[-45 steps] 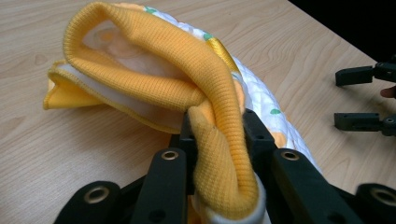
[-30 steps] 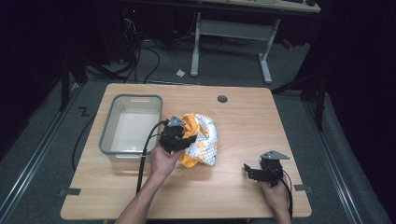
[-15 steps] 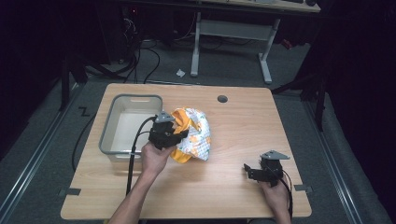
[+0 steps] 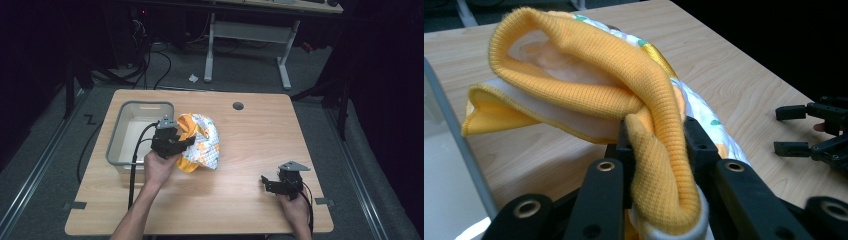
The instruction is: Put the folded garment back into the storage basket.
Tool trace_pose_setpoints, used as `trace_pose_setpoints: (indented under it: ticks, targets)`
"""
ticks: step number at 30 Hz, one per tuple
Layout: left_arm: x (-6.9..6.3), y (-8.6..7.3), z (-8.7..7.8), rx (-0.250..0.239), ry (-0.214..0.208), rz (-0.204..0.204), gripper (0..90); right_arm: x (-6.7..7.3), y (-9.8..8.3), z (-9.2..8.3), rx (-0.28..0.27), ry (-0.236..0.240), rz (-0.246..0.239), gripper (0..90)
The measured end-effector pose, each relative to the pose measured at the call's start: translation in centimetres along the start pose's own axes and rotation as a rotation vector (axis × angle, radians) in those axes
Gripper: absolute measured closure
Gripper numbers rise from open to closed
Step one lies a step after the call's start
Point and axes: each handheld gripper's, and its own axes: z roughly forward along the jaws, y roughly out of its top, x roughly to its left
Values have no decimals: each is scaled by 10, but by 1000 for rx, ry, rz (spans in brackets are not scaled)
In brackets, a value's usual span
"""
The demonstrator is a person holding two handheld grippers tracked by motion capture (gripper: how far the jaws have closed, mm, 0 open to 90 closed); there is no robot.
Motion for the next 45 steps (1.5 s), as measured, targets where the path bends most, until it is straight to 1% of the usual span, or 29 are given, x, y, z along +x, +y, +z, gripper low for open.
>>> trace_pose_setpoints:
  ticks: [5,8,13,17,23,26,38,45]
  targets:
    - [2,3,-7,-7,11,11,744,0,0,0,0,0,0,164]
    - [5,2,-11,-9,16,7,744,0,0,0,0,0,0,164]
    - [10,2,-17,-22,13,-11,743,0,0,0,0,0,0,164]
    - [13,3,-24,-33,22,-13,743,0,0,0,0,0,0,164]
    - [16,7,-33,-29,41,4,743,0,0,0,0,0,0,164]
    - [18,8,-37,-34,58,9,743,0,0,0,0,0,0,164]
    - [29,7,-49,-47,76,-7,744,0,0,0,0,0,0,164]
    - [36,5,-59,-52,101,-19,743,0,0,0,0,0,0,164]
